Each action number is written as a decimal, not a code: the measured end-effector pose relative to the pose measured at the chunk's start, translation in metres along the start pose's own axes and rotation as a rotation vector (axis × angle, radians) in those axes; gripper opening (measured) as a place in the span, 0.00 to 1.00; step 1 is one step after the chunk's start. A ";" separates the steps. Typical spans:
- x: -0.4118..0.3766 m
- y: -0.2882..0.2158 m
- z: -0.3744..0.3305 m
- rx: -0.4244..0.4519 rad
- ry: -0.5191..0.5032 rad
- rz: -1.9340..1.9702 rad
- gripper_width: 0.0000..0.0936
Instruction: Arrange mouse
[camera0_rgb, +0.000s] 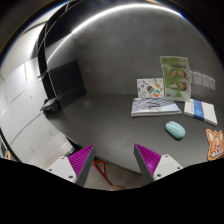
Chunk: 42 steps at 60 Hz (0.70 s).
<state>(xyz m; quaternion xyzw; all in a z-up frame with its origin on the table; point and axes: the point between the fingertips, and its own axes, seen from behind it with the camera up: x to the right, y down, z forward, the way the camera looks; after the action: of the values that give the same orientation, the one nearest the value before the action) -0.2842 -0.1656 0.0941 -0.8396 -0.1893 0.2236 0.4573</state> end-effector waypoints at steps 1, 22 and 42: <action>0.001 -0.001 0.000 0.003 0.002 0.000 0.87; 0.188 0.022 0.022 -0.049 0.289 -0.070 0.86; 0.282 0.013 0.086 -0.106 0.324 -0.011 0.84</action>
<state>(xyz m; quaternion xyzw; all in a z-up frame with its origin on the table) -0.0961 0.0338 -0.0155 -0.8866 -0.1289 0.0724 0.4382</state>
